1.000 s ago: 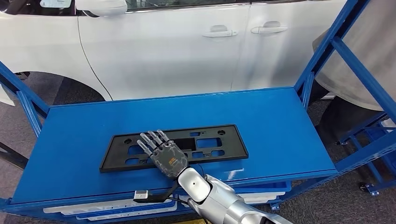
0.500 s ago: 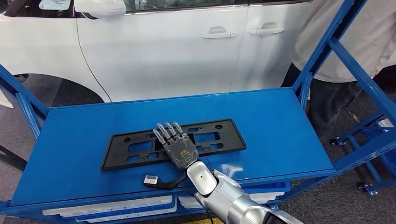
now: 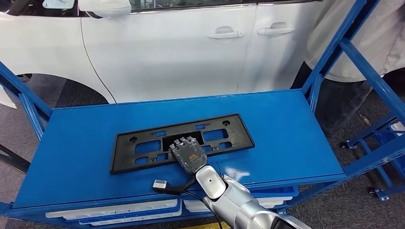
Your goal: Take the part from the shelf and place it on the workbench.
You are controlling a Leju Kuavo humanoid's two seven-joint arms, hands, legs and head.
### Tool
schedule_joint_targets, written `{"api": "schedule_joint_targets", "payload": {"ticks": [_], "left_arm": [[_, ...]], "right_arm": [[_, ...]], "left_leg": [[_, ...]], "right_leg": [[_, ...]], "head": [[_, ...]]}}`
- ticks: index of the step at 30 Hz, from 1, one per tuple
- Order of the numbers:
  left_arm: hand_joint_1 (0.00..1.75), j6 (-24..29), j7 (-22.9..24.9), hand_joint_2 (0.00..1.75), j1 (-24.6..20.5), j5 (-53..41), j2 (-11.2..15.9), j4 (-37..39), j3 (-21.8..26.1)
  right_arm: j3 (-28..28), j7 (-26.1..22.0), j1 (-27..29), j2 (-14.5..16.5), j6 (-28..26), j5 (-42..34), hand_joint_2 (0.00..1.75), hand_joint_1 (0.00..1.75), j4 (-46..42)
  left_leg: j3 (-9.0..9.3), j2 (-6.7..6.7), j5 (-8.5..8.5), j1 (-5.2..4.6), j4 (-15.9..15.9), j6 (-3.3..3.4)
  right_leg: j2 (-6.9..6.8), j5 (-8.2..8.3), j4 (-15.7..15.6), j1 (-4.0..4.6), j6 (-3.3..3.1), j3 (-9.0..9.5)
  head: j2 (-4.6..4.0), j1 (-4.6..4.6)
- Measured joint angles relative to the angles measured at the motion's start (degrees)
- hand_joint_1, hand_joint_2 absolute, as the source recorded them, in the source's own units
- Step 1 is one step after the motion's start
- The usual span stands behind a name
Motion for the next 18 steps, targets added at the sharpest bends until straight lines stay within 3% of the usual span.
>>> {"api": "schedule_joint_targets", "payload": {"ticks": [2,3,6,7,8,9,11,13,16,18], "left_arm": [[0.0,-0.1,-0.1,0.0,0.0,0.0,0.0,0.0,0.0],[0.0,-0.1,-0.2,0.0,0.0,0.0,0.0,0.0,0.0],[0.0,-0.1,-0.3,0.0,0.0,0.0,0.1,0.0,0.0],[0.0,-0.1,-0.3,0.0,0.1,0.0,0.2,0.0,0.0],[0.0,-0.1,-0.3,0.0,0.2,0.0,0.2,0.0,0.0],[0.0,-0.1,-0.3,0.0,0.2,0.0,0.2,0.0,0.0],[0.0,-0.1,-0.4,0.0,0.2,0.0,0.2,0.0,0.0],[0.0,-0.1,-0.5,0.0,0.1,0.0,0.3,0.0,0.0],[0.0,-0.2,-1.1,0.0,0.1,0.0,0.3,0.0,0.0],[0.0,-0.1,-1.9,0.0,0.0,0.0,0.3,0.0,-0.3]], "right_arm": [[-0.2,-0.1,-0.1,0.1,0.0,0.0,1.75,1.75,0.1],[-0.3,-0.2,-0.1,0.1,0.0,0.0,1.75,1.75,0.1],[-0.4,-0.3,-0.1,0.2,0.0,0.0,1.75,1.75,0.3],[-0.4,-0.3,0.0,0.2,0.0,0.0,1.75,1.75,0.4],[-0.4,-0.3,0.0,0.2,0.0,0.0,1.75,1.75,0.4],[-0.4,-0.3,0.0,0.2,0.0,0.0,1.75,1.75,0.5],[-0.4,-0.3,0.0,0.2,0.0,0.0,1.75,1.75,0.5],[-0.5,-0.3,-0.2,0.2,0.0,0.0,1.75,1.75,0.6],[-0.7,-0.6,-0.3,0.2,0.0,0.0,1.75,1.75,0.5],[-1.2,-1.0,-0.3,0.2,0.0,-0.2,1.75,1.75,0.0]], "left_leg": [[-0.07,0.1,-0.51,0.16,0.4,-0.64],[-0.66,0.15,-1.54,0.2,1.9,-0.89],[-5.52,0.23,-6.9,0.28,12.6,-1.38],[-7.01,0.24,-7.86,0.3,15.6,-1.49],[-7.59,0.24,-7.69,0.3,16.7,-1.54],[-6.93,0.26,-6.32,0.31,15.3,-1.54],[-3.1,0.36,-2.31,0.35,7.3,-1.43],[-0.26,0.36,-0.39,0.21,1.4,-0.92],[0.02,0.26,-0.33,0.04,0.4,0.14],[0.09,0.3,-0.14,0.22,0.1,0.86]], "right_leg": [[-0.06,0.31,-0.6,-0.22,-0.72,0.36],[-0.13,0.5,-1.0,-0.36,-1.05,0.57],[-0.26,0.6,-1.3,-0.3,-1.5,0.74],[-0.26,0.55,-1.3,-0.22,-1.54,0.74],[-0.25,0.49,-1.2,-0.17,-1.55,0.76],[-0.22,0.39,-1.1,-0.15,-1.52,0.85],[-0.18,0.02,-0.8,-0.15,-1.24,1.05],[-0.09,-0.31,-0.3,0.09,-0.77,0.95],[0.0,-0.35,-0.2,0.25,-0.02,0.72],[0.03,-1.63,1.5,0.11,0.63,0.04]], "head": [[0.0,-0.02],[0.0,-0.07],[0.0,-0.17],[0.0,-0.15],[0.0,-0.16],[0.0,-0.16],[0.0,-0.16],[0.0,-0.11],[0.0,-0.01],[0.0,0.11]]}}
